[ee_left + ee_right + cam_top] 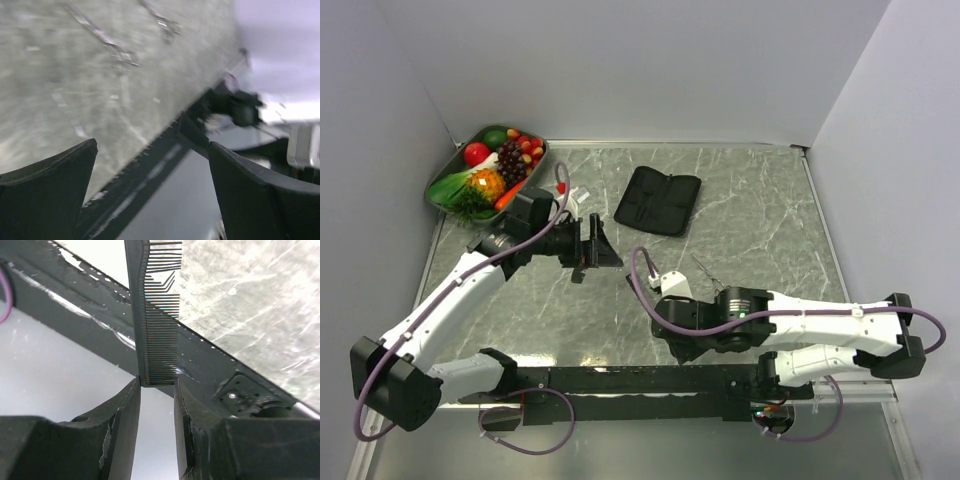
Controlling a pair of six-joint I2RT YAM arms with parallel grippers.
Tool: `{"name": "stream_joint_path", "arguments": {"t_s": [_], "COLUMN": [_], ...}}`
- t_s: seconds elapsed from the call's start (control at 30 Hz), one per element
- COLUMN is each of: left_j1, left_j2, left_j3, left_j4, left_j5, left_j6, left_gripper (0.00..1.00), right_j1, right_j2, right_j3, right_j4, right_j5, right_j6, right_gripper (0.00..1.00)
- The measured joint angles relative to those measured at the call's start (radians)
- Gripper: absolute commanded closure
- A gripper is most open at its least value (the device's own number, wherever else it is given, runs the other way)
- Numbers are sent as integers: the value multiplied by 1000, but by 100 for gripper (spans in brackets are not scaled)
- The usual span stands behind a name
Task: Sort the hair-cutting tools
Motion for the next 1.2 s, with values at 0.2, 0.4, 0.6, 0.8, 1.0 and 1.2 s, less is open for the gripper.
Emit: {"name": "stream_joint_path", "arguments": {"t_s": [0.2,0.4,0.6,0.8,1.0,1.2], "left_j1": [0,-12,-56,-73,-73,-73], "left_j2": [63,85,102,119,124,159], "left_j3": [0,1,8,8,11,40], "left_j4": [68,118,113,97,73,37], "left_j5": [262,412,478,504,522,537], "left_j6": [-8,-27,-18,-2,31,62], "left_gripper": [2,7,18,37,75,99], "right_j1": [0,0,0,-2,-17,-28], "right_j2": [-24,-13,18,46,47,48], "right_j3": [73,109,119,157,161,161], "right_j4": [-47,-49,-42,-35,-35,-38], "right_j5": [18,31,57,82,92,98], "right_j6": [-105,-206,-298,-362,-394,-404], "right_gripper": [81,81,81,81,80,58]}}
